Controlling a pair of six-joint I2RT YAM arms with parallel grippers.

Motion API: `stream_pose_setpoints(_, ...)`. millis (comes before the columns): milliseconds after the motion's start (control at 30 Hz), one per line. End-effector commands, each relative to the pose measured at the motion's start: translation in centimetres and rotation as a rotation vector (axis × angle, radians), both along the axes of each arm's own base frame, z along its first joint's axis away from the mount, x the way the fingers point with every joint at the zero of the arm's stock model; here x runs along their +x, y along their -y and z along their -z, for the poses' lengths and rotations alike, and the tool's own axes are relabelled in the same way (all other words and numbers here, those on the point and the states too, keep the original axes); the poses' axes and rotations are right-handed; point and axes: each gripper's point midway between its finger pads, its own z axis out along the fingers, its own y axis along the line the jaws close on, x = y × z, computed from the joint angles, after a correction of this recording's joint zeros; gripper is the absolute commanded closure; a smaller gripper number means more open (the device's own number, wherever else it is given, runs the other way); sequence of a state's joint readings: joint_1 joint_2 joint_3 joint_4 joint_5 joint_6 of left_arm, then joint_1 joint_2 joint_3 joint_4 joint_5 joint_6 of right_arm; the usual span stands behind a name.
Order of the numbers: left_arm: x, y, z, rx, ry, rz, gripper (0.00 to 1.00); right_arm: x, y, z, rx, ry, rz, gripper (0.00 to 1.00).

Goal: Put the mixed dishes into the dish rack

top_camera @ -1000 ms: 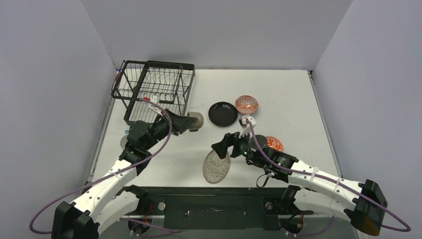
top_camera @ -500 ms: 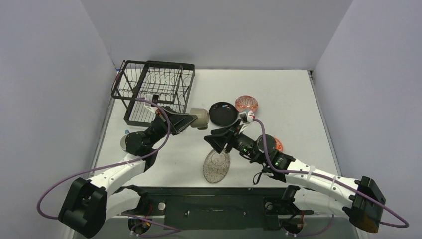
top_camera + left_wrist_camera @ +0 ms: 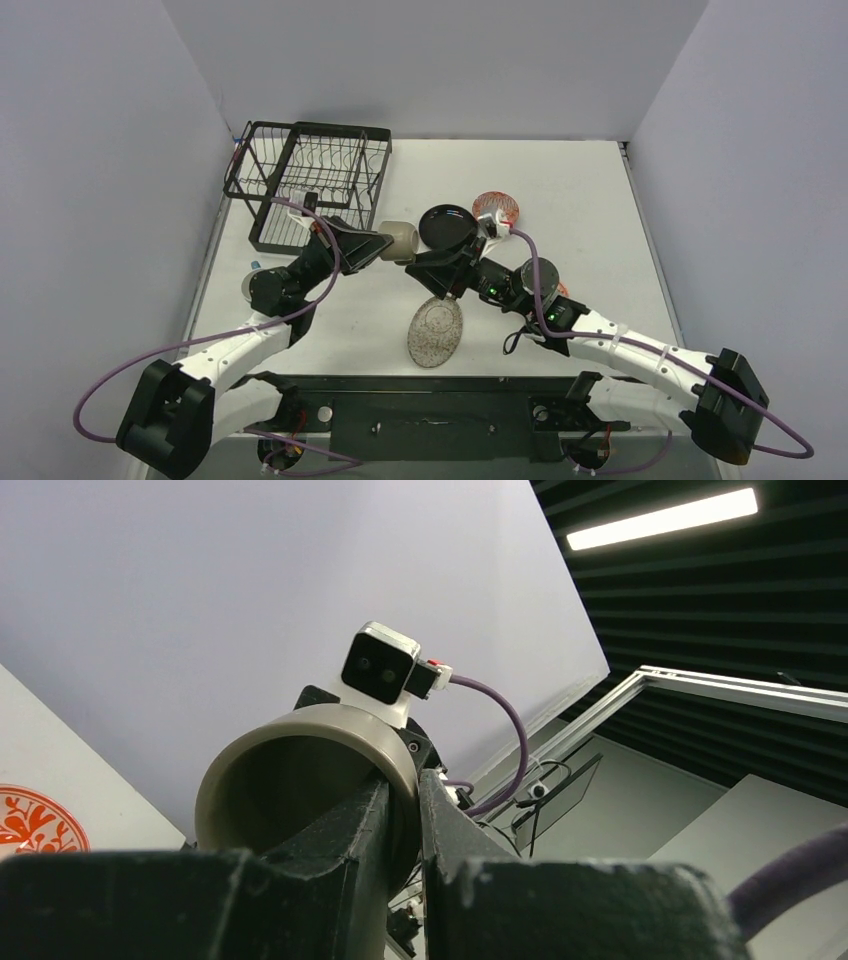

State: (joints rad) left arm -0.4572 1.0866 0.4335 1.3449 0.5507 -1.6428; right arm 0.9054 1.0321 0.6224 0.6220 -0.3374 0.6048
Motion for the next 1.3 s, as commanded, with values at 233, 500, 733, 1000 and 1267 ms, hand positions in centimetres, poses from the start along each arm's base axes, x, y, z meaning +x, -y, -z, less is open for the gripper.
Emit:
stream_pose_setpoints(233,-1.8,-0.9,-2.5,-0.073,0.079,0.024,1.00,0.2,-0.9,-3.3,0.014,0.144,0.018,0.74)
stream_pose_setpoints(500,-2.0,-0.8,-2.2,-0.069,0.053,0.034,1.00,0.1,-1.3,-3.8,0.025,0.158,0.002,0.90)
stream_pose_setpoints(733,-1.3,-0.5,-1.1,-0.027,-0.003,0.015,1.00,0.5,-1.1,-4.1,0.042,0.158,0.038,1.00)
stream_pose_setpoints(1000,0.0,-0.5,1.6,0.131,-0.047,-0.108,0.43,1.6,-0.6,-3.2,-0.004,0.112,0.118,1.00)
stream_pose_setpoints(1267,1.8,-3.7,5.8,0.539,-0.108,-0.427,0.16,3.2,0.5,-1.4,-0.105,0.090,0.225,1.00)
